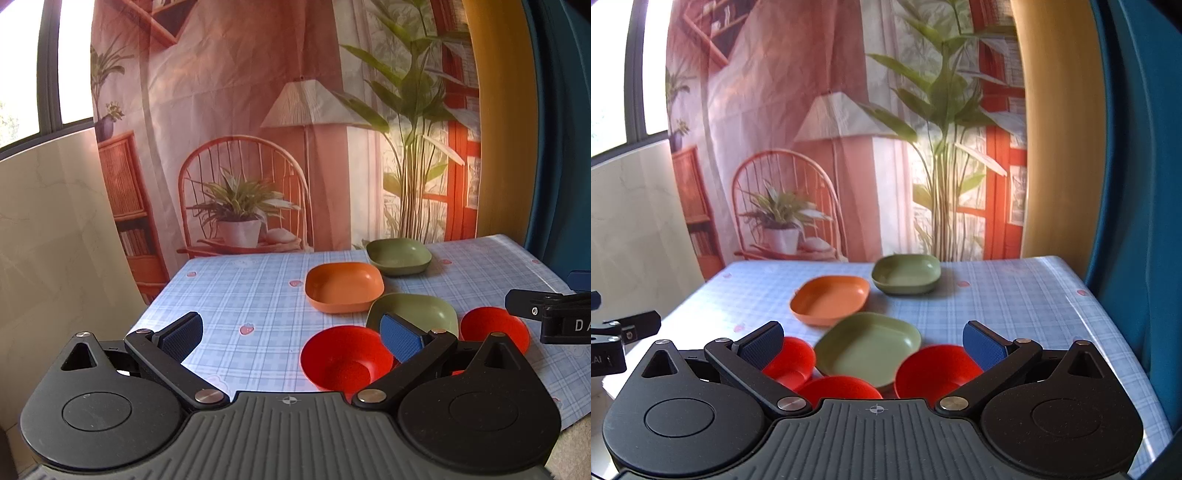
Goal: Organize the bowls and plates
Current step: 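Move both grippers forward toward the cluster of red bowls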
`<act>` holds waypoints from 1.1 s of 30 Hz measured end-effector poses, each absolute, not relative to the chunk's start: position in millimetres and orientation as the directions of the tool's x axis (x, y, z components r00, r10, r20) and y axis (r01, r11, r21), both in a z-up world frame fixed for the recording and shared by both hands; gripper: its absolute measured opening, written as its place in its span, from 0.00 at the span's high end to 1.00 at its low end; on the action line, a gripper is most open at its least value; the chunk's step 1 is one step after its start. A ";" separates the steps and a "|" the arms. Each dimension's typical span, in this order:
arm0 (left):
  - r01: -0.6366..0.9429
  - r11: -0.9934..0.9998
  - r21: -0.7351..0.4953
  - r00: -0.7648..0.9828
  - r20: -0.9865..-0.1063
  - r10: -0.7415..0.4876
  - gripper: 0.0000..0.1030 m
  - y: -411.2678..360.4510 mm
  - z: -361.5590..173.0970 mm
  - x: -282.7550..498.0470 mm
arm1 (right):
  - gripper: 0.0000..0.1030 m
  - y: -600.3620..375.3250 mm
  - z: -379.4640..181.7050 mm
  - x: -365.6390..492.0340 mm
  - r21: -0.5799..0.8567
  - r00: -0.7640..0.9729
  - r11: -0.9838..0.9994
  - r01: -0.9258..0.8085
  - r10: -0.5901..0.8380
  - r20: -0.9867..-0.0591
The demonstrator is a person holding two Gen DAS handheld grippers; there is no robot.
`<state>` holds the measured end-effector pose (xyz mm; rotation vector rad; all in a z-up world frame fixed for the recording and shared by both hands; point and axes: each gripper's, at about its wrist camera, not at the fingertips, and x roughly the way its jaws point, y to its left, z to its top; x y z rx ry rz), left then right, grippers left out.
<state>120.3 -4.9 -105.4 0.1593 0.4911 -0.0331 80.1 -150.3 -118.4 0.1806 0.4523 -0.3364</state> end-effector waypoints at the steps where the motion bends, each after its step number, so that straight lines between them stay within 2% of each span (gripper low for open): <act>1: 0.081 0.987 0.137 0.869 -0.494 -0.003 0.00 -6.1 -112.1 125.5 | 0.00 -149.8 -125.8 83.2 0.087 0.837 0.928 0.363 -0.284 -0.468; 4: 0.113 0.986 0.123 0.832 -0.554 -0.026 0.00 -9.5 -133.1 138.0 | 0.00 -151.4 -147.0 88.7 0.103 0.824 0.926 0.363 -0.268 -0.499; 10: 0.168 0.981 0.099 0.782 -0.619 -0.072 0.00 -14.3 -163.1 150.9 | 0.02 -161.7 -181.9 96.8 0.121 0.789 0.923 0.365 -0.238 -0.567; 15: 0.195 0.980 0.029 0.737 -0.664 -0.127 0.02 -15.4 -181.1 159.5 | 0.20 -170.1 -200.6 102.3 0.166 0.775 0.925 0.341 -0.177 -0.606; 16: 0.197 0.980 0.025 0.729 -0.672 -0.129 0.04 -16.6 -184.4 162.2 | 0.22 -171.3 -203.4 104.3 0.172 0.771 0.926 0.335 -0.165 -0.615; 18: 0.210 0.978 0.001 0.708 -0.690 -0.151 0.14 -16.7 -188.1 167.1 | 0.28 -172.5 -208.1 108.3 0.181 0.765 0.928 0.325 -0.146 -0.628; 20: 0.216 0.976 -0.014 0.688 -0.707 -0.163 0.17 -18.1 -191.2 172.5 | 0.33 -171.8 -208.9 110.4 0.177 0.767 0.932 0.315 -0.141 -0.625; 27: 0.249 0.968 -0.033 0.682 -0.703 -0.200 0.20 -29.0 -177.8 191.7 | 0.34 -198.8 -203.4 109.8 0.193 0.783 0.904 0.382 -0.205 -0.588; 31: 0.296 0.954 -0.053 0.688 -0.681 -0.251 0.23 -51.9 -169.5 212.2 | 0.39 -223.4 -208.7 107.4 0.207 0.768 0.876 0.436 -0.242 -0.593; 33: 0.326 0.941 -0.091 0.674 -0.676 -0.298 0.29 -67.2 -170.7 224.1 | 0.41 -234.8 -212.3 105.2 0.213 0.762 0.861 0.462 -0.262 -0.592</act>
